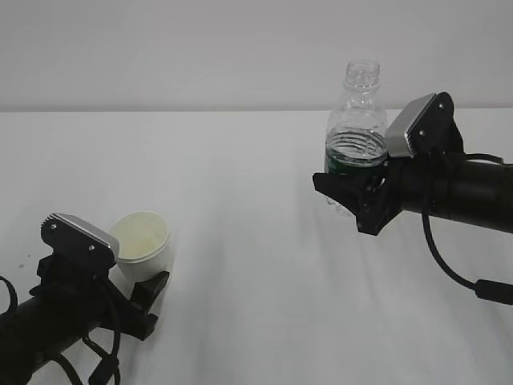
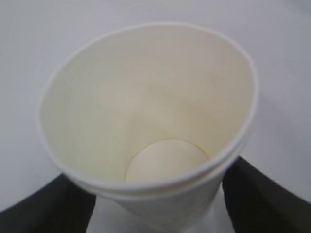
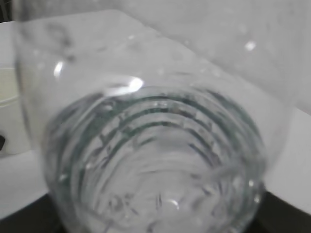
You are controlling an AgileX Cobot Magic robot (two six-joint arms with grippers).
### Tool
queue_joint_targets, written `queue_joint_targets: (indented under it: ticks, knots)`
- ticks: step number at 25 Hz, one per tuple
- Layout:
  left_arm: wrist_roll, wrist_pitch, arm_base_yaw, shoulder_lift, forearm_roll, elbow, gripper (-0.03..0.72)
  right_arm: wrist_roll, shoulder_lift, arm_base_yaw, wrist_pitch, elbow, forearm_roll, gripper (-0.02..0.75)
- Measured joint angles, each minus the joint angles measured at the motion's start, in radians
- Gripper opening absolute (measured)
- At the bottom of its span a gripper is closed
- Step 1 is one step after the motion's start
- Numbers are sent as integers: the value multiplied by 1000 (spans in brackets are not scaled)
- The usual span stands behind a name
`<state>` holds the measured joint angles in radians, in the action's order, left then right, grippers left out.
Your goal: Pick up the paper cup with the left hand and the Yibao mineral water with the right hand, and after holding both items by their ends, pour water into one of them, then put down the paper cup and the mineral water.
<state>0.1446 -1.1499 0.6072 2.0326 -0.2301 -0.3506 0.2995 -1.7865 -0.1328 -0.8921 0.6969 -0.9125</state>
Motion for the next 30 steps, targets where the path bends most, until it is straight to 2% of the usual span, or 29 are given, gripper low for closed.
queue_joint_targets:
  ticks: [12,30]
  knots:
    - [0,-2,0,0,0,0,481,0,0,0,0,0,-4,454]
    - [0,-2,-2,-25,46,25,465,0,0,0,7,0,-4,454]
